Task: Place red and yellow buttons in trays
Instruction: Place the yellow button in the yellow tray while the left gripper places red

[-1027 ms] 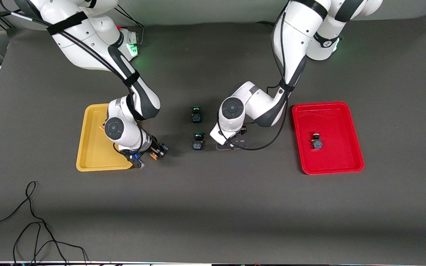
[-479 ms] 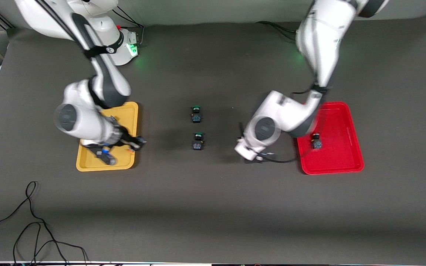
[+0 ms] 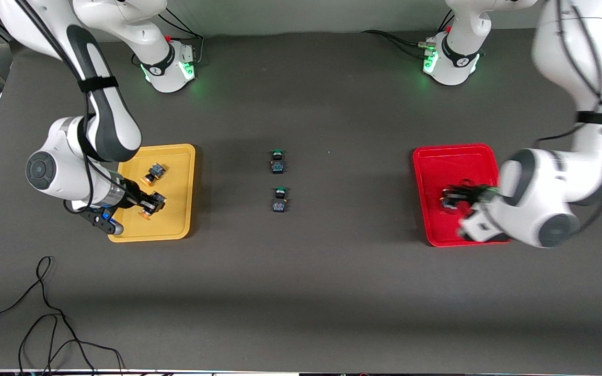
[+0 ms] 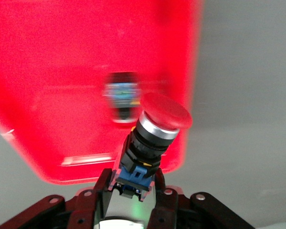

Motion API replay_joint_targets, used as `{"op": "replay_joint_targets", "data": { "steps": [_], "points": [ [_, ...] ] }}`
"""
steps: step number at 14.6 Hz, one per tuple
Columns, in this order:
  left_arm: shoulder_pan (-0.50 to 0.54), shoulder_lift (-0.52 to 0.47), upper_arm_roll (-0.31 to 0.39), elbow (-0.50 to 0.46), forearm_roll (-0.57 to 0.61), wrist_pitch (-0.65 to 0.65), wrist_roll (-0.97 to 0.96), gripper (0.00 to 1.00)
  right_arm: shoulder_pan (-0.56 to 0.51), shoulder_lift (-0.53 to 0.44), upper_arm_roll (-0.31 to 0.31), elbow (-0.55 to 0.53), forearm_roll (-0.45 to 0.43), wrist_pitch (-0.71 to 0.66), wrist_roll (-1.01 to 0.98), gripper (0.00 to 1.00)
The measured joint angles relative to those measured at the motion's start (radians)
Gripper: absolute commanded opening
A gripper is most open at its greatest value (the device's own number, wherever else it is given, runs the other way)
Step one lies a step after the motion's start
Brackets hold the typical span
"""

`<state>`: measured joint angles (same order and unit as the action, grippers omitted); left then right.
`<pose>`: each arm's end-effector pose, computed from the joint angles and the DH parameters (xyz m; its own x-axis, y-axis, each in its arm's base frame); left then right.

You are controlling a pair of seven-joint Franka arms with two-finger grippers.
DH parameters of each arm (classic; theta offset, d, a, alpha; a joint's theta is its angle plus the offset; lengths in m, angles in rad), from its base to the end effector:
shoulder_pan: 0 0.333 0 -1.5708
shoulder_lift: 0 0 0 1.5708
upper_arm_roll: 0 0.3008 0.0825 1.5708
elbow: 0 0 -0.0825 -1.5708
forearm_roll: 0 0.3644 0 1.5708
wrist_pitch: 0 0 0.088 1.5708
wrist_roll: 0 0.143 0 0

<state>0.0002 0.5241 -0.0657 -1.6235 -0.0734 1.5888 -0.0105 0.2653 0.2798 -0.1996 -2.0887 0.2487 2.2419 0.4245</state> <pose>0.5698 -0.0453 0.2559 0.8462 -0.0537 -0.5301 -0.0076 -0.9960 0.0887 0.5447 0.0494 0.2466 0.8579 -0.4870 -0.1639 -0.5011 -0.8635 -0.0570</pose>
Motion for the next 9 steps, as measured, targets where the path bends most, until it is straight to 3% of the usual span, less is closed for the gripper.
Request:
{"op": "replay_joint_targets", "data": {
  "steps": [2, 6, 7, 8, 9],
  "points": [
    [0.06, 0.02, -0.001, -0.045, 0.072, 0.048, 0.06, 0.11, -0.006, 0.044, -0.015, -0.039, 0.016, 0.075, -0.074, 0.21],
    [0.087, 0.079, -0.003, -0.175, 0.098, 0.221, 0.084, 0.12, -0.031, 0.109, -0.022, -0.045, 0.099, 0.116, -0.192, 0.23],
    [0.086, 0.085, -0.006, -0.193, 0.098, 0.236, 0.084, 0.2, -0.031, 0.115, -0.022, -0.045, 0.106, 0.12, -0.202, 0.25],
    [0.086, 0.082, -0.009, -0.199, 0.098, 0.236, 0.084, 0.7, -0.031, 0.121, -0.022, -0.046, 0.107, 0.131, -0.204, 0.26],
    [0.086, 0.079, -0.01, -0.199, 0.099, 0.236, 0.084, 0.99, -0.031, 0.127, -0.022, -0.047, 0.107, 0.141, -0.205, 0.3]
  ]
}}
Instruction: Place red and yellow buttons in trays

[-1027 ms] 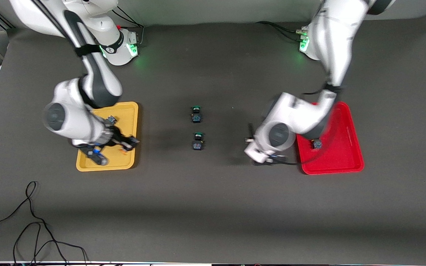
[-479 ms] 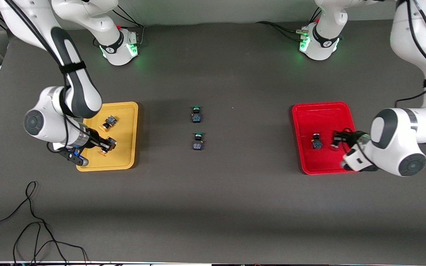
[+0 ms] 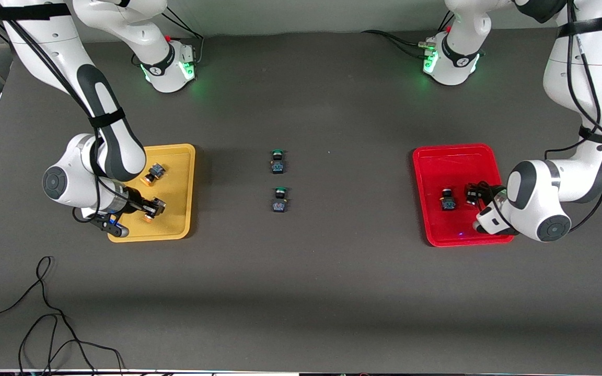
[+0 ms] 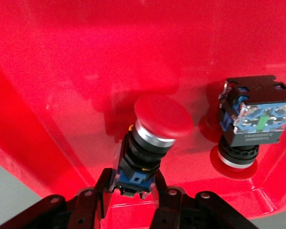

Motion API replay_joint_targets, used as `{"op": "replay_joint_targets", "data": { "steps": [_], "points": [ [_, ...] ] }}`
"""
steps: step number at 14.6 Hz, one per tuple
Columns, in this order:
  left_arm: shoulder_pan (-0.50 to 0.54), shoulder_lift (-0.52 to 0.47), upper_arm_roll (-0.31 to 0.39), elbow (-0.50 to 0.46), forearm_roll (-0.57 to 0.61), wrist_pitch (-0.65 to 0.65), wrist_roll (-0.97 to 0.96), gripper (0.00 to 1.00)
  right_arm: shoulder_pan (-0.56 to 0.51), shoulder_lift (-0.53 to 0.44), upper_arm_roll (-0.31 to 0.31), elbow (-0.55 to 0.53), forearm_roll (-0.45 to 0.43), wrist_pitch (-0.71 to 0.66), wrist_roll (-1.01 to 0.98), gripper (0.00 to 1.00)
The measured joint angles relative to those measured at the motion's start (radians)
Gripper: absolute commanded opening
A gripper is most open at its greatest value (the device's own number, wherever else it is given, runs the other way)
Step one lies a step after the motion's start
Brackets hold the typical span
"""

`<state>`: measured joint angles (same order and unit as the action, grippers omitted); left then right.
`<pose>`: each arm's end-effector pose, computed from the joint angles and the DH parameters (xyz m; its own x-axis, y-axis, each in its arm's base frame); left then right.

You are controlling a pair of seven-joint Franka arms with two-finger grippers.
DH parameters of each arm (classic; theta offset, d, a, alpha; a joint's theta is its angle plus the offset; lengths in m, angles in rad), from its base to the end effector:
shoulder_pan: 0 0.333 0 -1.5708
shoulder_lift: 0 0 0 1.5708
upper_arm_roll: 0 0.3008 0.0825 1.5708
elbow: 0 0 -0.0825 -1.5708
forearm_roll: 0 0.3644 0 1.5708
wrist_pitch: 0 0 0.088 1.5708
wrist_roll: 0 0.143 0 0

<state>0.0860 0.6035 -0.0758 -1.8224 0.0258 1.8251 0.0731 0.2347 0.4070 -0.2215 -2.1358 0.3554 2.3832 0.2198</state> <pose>0.5320 0.0075 0.1461 0.8242 -0.0843 -0.5600 -0.0563 -0.9962 0.0671 0.5356 0.0145 0.1725 0.8802 -0.4411 -0.1751 -0.4592 -0.8847 -0.0802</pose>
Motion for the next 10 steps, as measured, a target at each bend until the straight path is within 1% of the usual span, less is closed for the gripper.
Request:
{"op": "replay_joint_targets", "data": {
  "steps": [1, 2, 3, 4, 5, 8, 10],
  "points": [
    [0.0, -0.001, 0.0, 0.002, 0.001, 0.001, 0.0, 1.0, 0.0, 0.006, 0.0, -0.003, 0.0, 0.013, -0.001, 0.3],
    [0.0, -0.003, 0.0, 0.008, 0.001, 0.0, 0.0, 1.0, 0.0, 0.013, 0.0, -0.006, 0.0, 0.022, -0.002, 0.36],
    [0.0, -0.006, 0.0, 0.022, 0.001, -0.011, 0.0, 1.0, 0.0, 0.019, 0.0, -0.009, 0.0, 0.03, -0.003, 0.48],
    [0.001, -0.018, 0.0, 0.044, 0.001, -0.041, 0.0, 1.0, 0.0, 0.023, 0.0, -0.011, 0.0, 0.032, -0.004, 0.9],
    [0.004, -0.041, 0.0, 0.076, 0.001, -0.089, 0.0, 1.0, 0.0, 0.025, 0.0, -0.012, 0.0, 0.032, -0.004, 1.0],
    [0.019, -0.161, 0.001, 0.183, 0.003, -0.249, 0.022, 1.0, 0.0, 0.024, -0.009, -0.009, 0.002, 0.032, -0.004, 1.0],
    [0.036, -0.262, 0.001, 0.227, 0.004, -0.307, 0.076, 1.0, 0.0, 0.011, -0.011, -0.002, 0.002, 0.033, -0.004, 1.0]
  ]
}}
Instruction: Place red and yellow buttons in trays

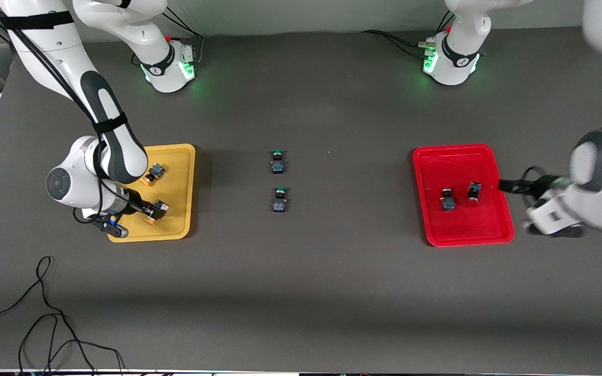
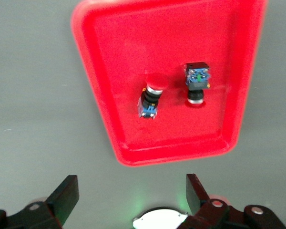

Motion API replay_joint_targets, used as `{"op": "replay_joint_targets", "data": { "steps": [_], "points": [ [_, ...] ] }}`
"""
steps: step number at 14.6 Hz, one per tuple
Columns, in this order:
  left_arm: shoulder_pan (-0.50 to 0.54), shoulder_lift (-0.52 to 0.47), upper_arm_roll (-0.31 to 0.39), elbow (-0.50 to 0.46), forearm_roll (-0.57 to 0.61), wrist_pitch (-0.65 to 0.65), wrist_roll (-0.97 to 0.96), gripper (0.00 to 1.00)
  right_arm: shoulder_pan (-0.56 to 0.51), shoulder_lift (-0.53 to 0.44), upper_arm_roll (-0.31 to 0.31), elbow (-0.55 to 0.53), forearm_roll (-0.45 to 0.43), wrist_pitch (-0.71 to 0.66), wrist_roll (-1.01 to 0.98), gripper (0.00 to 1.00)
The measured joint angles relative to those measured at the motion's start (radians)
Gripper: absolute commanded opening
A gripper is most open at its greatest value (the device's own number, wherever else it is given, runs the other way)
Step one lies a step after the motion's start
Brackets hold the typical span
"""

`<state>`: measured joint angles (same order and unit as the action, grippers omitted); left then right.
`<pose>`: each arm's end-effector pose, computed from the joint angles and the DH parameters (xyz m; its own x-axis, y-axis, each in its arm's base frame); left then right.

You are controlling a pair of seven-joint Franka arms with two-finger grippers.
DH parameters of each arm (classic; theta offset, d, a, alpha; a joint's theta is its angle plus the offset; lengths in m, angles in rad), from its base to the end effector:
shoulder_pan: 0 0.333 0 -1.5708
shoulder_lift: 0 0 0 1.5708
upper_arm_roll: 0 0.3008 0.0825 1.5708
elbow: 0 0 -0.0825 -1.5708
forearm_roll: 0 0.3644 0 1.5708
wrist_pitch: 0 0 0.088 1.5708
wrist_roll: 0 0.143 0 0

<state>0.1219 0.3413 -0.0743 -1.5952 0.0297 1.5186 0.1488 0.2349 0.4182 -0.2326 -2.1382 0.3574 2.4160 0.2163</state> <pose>0.5696 0.0349 0.3696 0.9095 -0.1097 -0.4009 -0.0946 -0.9939 0.0572 0.5379 0.0064 0.1684 0.8781 -0.4540 -0.1513 -0.4683 -0.8802 -0.0769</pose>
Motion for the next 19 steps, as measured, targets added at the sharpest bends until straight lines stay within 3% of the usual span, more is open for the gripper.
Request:
{"op": "replay_joint_targets", "data": {
  "steps": [2, 5, 8, 11, 14, 19],
  "points": [
    [0.014, -0.1, 0.001, 0.009, 0.0, -0.035, 0.031, 1.0, 0.003, -0.044, 0.0, 0.017, 0.0, -0.036, -0.001, 1.0],
    [0.018, -0.213, -0.002, 0.007, 0.0, -0.07, 0.041, 1.0, 0.005, -0.177, 0.0, 0.062, -0.02, -0.203, -0.008, 1.0],
    [0.0, -0.27, -0.012, 0.006, -0.003, -0.076, 0.045, 1.0, 0.005, -0.356, 0.003, 0.087, -0.139, -0.327, -0.012, 1.0],
    [-0.111, -0.291, 0.02, 0.006, -0.003, -0.074, 0.029, 1.0, 0.0, -0.496, 0.023, 0.174, -0.223, -0.514, -0.018, 1.0],
    [-0.153, -0.306, 0.038, 0.007, -0.004, -0.067, 0.002, 1.0, -0.02, -0.568, 0.068, 0.285, -0.274, -0.705, -0.019, 1.0],
    [-0.167, -0.324, 0.044, 0.006, -0.009, -0.016, -0.123, 1.0, -0.027, -0.611, 0.072, 0.302, -0.295, -0.745, -0.063, 1.0]
  ]
}}
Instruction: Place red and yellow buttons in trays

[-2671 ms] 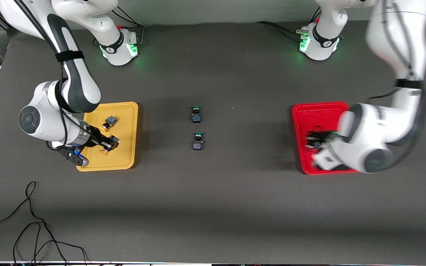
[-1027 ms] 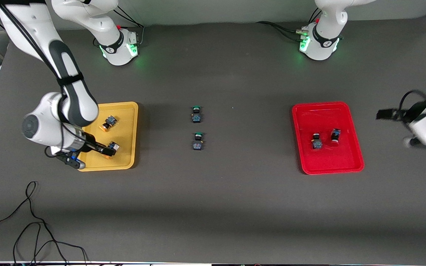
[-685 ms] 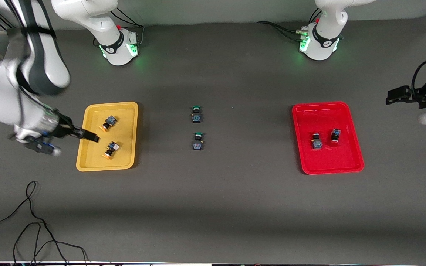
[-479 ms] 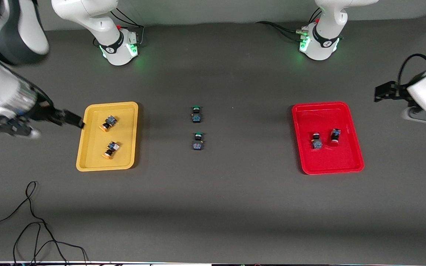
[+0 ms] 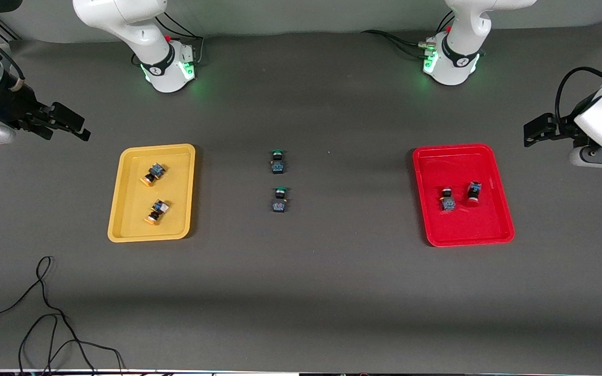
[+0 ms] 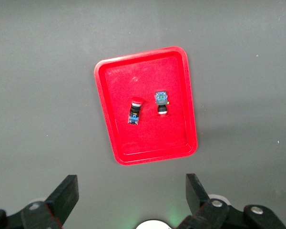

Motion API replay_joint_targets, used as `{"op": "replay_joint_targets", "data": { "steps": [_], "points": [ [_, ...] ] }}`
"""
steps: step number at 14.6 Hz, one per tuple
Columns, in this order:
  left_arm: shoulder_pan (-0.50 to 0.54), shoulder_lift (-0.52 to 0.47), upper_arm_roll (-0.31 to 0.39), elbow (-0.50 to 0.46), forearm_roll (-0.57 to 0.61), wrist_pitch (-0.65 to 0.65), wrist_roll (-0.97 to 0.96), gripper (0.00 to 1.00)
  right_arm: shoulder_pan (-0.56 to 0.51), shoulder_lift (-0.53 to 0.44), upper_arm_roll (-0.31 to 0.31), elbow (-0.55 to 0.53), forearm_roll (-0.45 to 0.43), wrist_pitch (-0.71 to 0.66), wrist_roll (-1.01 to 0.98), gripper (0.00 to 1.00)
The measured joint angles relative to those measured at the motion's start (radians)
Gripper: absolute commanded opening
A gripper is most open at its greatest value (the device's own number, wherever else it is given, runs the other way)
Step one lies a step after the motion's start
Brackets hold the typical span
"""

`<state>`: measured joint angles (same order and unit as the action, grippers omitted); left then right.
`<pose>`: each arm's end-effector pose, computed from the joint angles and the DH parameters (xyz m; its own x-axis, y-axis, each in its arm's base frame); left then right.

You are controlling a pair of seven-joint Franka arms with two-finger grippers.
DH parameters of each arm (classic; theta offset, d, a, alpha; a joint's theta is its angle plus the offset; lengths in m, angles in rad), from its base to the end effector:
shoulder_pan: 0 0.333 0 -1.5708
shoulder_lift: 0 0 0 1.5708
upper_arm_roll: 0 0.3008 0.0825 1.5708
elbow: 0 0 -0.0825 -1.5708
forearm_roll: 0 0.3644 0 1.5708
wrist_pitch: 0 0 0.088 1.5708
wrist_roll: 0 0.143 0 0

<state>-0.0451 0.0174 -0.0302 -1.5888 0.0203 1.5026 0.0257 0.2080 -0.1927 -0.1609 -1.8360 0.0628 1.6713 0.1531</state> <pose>0.5263 -0.0366 0.5506 0.9896 -0.0991 -0.1039 -0.1014 -0.9947 -0.0171 0.4846 0.0257 0.5587 0.9940 -0.1093 0.0107 -0.1077 -0.9895 -0.0959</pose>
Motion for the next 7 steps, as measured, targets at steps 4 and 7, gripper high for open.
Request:
{"op": "replay_joint_targets", "data": {
  "steps": [4, 7],
  "points": [
    [-0.001, -0.001, 0.006, -0.001, 0.0, 0.002, -0.007, 1.0, -0.002, 0.026, 0.001, 0.006, -0.024, 0.005, -0.053, 1.0],
    [-0.001, -0.001, 0.008, -0.002, 0.0, 0.001, -0.007, 1.0, -0.002, 0.029, 0.007, 0.006, -0.055, 0.004, -0.056, 1.0]
  ]
}}
